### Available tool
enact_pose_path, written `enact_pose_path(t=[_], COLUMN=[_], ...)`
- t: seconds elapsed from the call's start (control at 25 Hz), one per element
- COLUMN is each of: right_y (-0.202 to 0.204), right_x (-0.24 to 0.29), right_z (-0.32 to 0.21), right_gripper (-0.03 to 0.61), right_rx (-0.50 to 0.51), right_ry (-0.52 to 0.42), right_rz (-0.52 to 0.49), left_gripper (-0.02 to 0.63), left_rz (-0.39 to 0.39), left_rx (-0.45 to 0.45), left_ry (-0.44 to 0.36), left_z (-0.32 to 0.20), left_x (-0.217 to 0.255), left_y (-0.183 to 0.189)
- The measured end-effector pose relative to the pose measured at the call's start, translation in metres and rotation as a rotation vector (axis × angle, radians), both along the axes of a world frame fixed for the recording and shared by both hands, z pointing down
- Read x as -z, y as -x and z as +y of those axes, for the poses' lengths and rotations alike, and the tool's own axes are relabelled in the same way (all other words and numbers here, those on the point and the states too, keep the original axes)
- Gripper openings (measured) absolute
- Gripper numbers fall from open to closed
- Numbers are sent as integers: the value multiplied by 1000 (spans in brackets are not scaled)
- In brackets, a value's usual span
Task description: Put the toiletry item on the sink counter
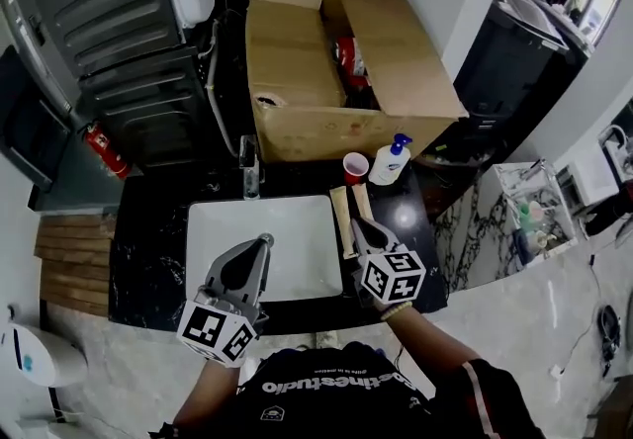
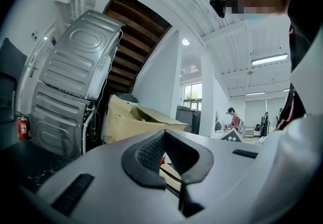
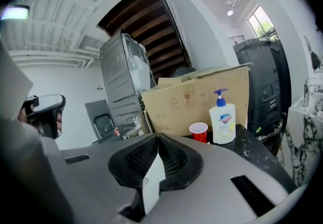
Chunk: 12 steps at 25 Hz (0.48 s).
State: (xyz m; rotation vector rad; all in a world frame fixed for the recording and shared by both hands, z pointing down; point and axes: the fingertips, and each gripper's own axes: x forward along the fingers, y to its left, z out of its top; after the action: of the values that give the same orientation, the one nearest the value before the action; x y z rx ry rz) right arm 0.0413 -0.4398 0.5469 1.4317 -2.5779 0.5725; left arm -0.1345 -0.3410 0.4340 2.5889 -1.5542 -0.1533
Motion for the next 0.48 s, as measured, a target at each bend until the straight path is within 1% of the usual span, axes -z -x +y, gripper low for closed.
enact_pose_path(t=[0.12, 0.28, 0.4, 0.48], right_y=[4, 11, 19, 22], right_x=[31, 72, 99, 113], right_z=[26, 73, 113, 135], right_gripper=[38, 38, 37, 37], right_rx=[22, 57, 107, 136], right_ry=[-99, -217, -268, -281], right_rz=[21, 35, 25, 20], left_gripper=[14, 14, 14, 14], left_rz=[0, 0, -5, -5], left_rx=[-20, -39, -63, -73], left_ry=[-26, -39, -46, -47], left_z=[17, 42, 59, 67], left_x=[5, 8, 9, 8], left_y=[2, 5, 3, 2])
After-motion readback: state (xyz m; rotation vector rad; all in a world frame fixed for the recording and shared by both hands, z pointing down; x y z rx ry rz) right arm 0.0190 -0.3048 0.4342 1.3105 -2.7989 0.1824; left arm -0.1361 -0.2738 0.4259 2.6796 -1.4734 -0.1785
